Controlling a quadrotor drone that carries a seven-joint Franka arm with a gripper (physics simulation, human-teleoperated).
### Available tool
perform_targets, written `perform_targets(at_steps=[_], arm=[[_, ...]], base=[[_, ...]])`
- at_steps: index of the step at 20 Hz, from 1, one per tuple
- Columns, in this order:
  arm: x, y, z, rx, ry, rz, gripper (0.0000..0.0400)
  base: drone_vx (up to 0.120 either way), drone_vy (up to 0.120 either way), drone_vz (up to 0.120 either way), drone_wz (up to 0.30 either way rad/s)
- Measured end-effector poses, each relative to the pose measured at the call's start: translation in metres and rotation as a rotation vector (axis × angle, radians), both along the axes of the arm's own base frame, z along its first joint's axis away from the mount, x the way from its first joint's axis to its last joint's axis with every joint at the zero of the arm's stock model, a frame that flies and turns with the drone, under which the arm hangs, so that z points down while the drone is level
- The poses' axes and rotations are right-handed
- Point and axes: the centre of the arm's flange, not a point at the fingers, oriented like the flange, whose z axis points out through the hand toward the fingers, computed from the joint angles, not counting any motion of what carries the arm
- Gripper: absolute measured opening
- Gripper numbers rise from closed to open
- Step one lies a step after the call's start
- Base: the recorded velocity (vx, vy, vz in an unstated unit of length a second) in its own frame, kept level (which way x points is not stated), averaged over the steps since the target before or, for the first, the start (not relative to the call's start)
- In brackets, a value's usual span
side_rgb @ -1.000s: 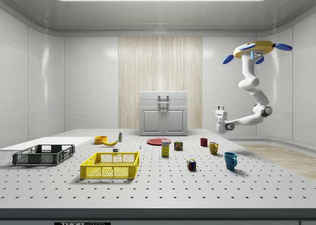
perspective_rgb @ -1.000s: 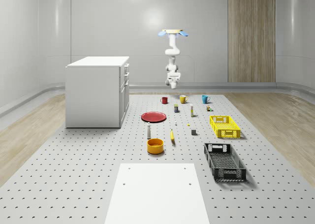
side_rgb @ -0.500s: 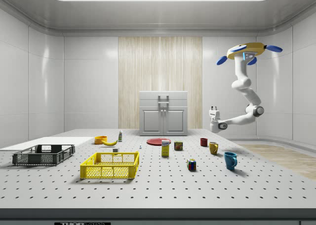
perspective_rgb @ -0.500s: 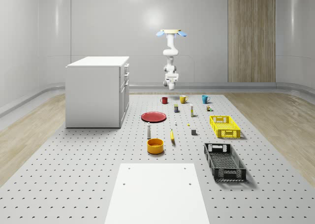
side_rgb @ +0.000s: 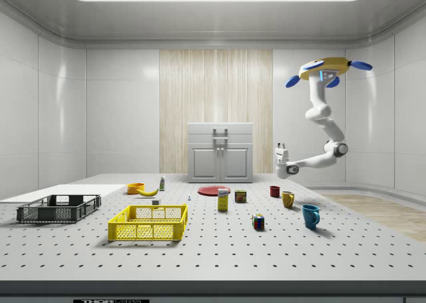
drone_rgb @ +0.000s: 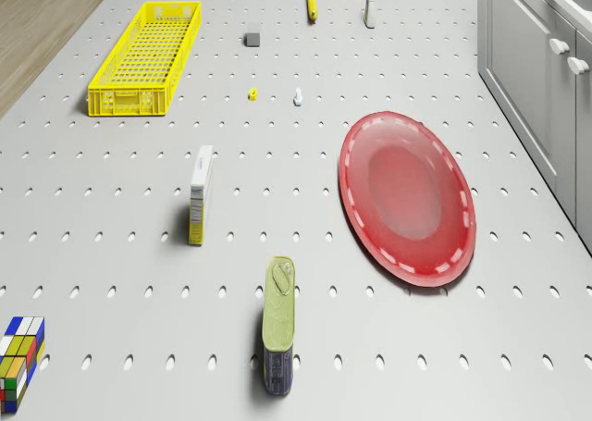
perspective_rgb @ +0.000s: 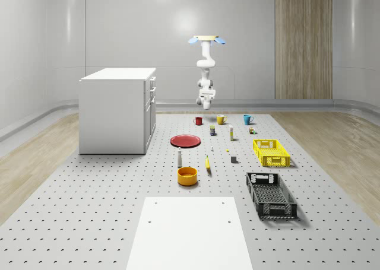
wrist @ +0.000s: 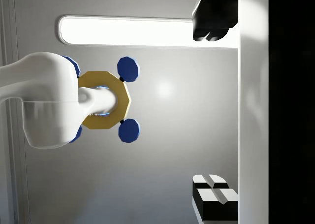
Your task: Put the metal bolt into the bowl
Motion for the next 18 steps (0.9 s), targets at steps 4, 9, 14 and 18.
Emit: perform_targets(at_steps=[4,9,14,18], arm=[[0.000,0.006,-0.001,-0.064,-0.003,-0.002,0.0400],[-0.001,0.023,-0.004,-0.235,-0.006,-0.007,0.0400],[0.000,0.056,-0.022,-0.615,-0.009,-0.017,0.0400],[0.001,0.087,-0.066,-1.159,-0.009,-0.033,0.0400]], base=[[0.120,0.000,0.000,0.000],[0.120,0.000,0.000,0.000],[0.120,0.000,0.000,0.000],[0.120,0.000,0.000,0.000]])
